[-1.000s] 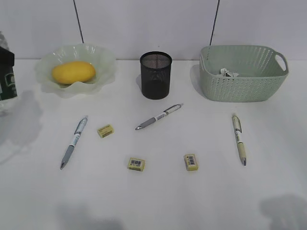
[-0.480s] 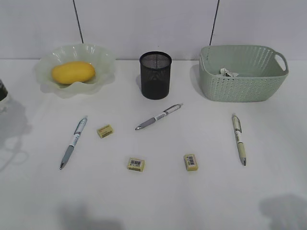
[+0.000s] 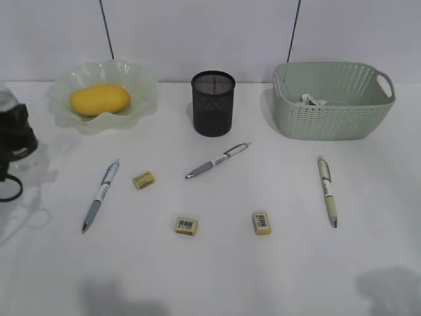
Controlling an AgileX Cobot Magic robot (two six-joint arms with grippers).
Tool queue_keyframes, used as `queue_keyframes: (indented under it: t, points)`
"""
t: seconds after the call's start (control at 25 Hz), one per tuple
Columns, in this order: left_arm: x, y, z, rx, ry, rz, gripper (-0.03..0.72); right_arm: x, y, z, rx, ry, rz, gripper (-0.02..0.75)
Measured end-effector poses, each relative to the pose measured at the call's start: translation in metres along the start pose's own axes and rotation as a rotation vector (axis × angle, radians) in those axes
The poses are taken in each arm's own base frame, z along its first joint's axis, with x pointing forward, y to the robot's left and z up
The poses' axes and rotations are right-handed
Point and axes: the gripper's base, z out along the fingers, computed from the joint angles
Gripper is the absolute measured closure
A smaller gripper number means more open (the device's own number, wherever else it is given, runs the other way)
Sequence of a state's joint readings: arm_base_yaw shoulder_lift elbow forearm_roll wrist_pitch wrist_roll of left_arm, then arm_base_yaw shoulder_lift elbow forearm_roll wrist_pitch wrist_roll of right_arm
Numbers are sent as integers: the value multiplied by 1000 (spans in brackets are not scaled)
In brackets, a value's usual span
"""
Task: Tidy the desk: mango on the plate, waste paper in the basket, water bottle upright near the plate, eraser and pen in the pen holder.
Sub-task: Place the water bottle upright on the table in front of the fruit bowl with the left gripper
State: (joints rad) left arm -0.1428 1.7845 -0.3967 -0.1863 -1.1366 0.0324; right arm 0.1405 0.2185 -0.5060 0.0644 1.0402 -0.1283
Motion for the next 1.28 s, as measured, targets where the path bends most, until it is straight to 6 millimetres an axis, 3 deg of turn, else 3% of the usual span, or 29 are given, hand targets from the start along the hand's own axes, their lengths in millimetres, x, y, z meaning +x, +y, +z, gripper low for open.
queue_keyframes:
  t: [0.2,0.4,0.68,1.04,1.28]
  points:
    - [22,-3,20,6,55,12,179,0,0,0,0,0,0,154]
    - [28,-5,30,15,29,18,179,0,0,0,0,0,0,154]
    - [29,-6,32,19,16,21,179,0,0,0,0,0,0,154]
    - [30,-9,32,52,20,32,104,0,0,0,0,0,0,154]
    - [39,-7,22,57,68,41,96,0,0,0,0,0,0,154]
